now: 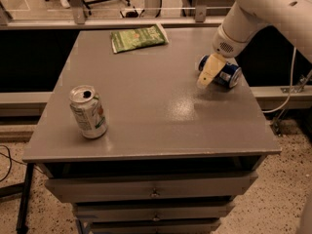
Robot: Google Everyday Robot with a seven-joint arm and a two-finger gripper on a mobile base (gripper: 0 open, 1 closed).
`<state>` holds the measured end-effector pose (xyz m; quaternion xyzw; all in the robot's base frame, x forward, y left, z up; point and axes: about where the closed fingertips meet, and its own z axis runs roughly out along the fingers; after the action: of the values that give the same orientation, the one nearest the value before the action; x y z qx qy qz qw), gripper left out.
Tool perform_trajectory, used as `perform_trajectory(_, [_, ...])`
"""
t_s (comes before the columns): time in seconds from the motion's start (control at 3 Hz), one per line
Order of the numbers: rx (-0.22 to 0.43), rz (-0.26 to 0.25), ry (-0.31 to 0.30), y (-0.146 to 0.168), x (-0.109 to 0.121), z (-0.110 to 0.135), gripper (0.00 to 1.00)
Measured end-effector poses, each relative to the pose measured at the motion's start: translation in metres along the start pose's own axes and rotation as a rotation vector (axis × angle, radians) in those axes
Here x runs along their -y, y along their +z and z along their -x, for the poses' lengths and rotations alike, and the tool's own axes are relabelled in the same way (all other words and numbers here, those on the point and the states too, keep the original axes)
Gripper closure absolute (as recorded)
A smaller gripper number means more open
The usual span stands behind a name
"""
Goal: Pick pepsi can
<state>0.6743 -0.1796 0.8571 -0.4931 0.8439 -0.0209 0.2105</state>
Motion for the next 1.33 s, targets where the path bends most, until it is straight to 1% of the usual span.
perform_trajectory(0.33, [-0.034,-0.004,0.031,0.007,0.013,-0.019,0.0])
perform_trajectory(0.67, [-0.071,0.01,0.064,0.016,0.016,-0.034,0.18])
perform_trajectory(1.0, [-0.085,0.035,0.083,0.018,0.015,-0.037,0.41])
perform_trajectory(1.33, [-0.044,0.071,0.077,0.011,0.009,-0.025,0.65])
